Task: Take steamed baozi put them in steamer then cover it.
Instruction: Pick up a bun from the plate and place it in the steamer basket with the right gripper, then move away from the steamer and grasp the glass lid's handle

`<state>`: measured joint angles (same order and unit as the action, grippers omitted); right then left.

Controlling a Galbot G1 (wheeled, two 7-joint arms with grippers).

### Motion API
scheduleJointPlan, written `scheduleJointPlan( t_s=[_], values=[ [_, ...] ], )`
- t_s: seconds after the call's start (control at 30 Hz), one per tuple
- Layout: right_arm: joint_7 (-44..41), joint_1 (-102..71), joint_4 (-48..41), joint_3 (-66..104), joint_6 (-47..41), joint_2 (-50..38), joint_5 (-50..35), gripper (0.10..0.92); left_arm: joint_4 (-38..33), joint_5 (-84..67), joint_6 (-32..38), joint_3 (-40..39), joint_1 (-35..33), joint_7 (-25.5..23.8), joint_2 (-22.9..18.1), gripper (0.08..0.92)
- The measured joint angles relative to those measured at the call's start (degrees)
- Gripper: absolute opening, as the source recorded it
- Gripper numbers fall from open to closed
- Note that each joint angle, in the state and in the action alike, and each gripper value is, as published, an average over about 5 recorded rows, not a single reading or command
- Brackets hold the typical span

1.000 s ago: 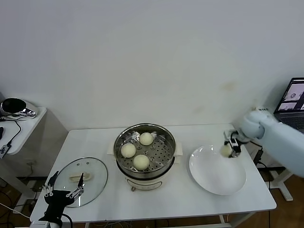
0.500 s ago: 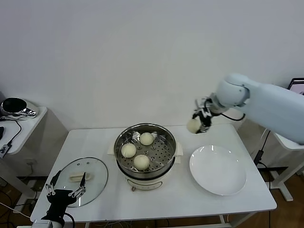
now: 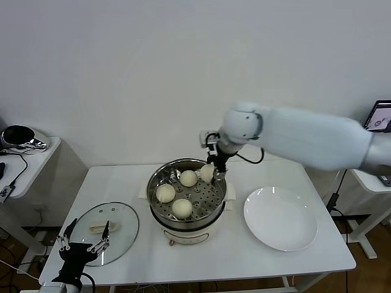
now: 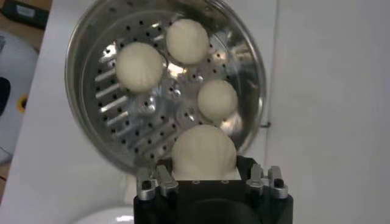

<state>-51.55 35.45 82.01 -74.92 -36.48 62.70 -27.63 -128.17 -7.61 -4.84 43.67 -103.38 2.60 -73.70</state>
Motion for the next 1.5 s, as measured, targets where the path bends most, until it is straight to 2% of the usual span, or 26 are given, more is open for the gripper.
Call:
scheduleJointPlan(
  t_s=[0.57,0.83,1.1,1.27,1.5],
  values=[
    [1.9,-8.5,-6.1,0.7,-2.1,4.7,2.5,0.65,-0.5,-0.1,-0.2,0.2,-0.1,0.0,-0.3,0.823],
    [1.6,-8.5,-5.5,2.0,-2.3,4.0,3.1,0.809,-0.5,-0.1,-0.1,0.2,0.0,0.0,-0.5,0.823],
    [2.2,-5.6,-0.3,4.5,-1.7,-1.3,2.2,0.823,0.2,-0.2,-0.1,0.0,0.5,0.0,-0.3,0.823],
    [7.3,-8.1,5.2,9.2,-0.3,-7.4,0.8,0.823,0.6,-0.2,-0.1,0.2,0.6,0.0,-0.1,0.823],
    [22.6,-23.5,12.8,23.4,7.5,-16.1,-0.3,0.823,1.1,0.0,0.0,0.6,0.2,0.2,-0.5,0.823]
  ],
)
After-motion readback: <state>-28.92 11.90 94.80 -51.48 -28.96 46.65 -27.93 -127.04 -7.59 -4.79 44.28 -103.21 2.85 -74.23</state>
